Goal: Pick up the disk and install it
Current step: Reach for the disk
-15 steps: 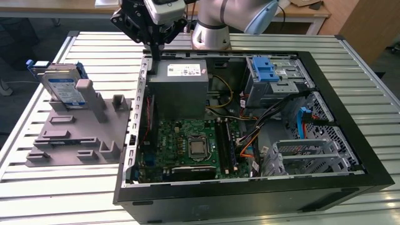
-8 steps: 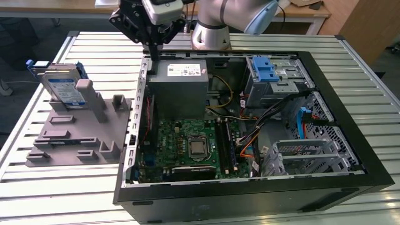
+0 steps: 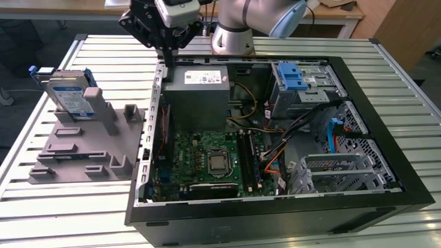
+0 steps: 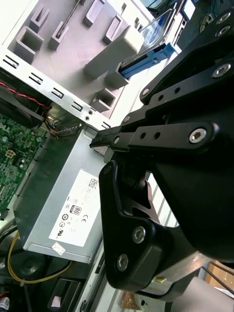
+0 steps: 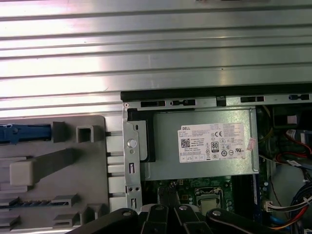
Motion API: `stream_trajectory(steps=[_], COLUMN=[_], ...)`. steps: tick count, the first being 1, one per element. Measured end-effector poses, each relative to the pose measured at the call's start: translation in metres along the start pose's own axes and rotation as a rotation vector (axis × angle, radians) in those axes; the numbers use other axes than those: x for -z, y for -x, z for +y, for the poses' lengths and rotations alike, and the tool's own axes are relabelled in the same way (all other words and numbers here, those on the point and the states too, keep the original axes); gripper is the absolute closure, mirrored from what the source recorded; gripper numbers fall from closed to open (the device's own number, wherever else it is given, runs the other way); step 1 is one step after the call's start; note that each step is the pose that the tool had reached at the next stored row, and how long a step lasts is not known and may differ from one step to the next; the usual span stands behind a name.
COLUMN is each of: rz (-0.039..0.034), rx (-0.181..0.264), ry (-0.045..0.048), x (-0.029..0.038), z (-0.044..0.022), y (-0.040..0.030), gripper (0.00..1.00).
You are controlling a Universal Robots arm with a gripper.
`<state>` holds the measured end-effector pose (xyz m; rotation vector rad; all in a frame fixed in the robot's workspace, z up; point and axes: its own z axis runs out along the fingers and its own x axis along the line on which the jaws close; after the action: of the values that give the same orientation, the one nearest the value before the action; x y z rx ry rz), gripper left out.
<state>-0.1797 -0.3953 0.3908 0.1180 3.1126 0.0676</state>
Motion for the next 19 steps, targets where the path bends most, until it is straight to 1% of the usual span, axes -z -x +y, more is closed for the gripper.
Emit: stream_trajectory(steps=[19], rz=[-0.0001], rx=[0.0], ry=[0.0], x=[-0.0011], z=[-0.0004], y=[-0.004], gripper=[0.89])
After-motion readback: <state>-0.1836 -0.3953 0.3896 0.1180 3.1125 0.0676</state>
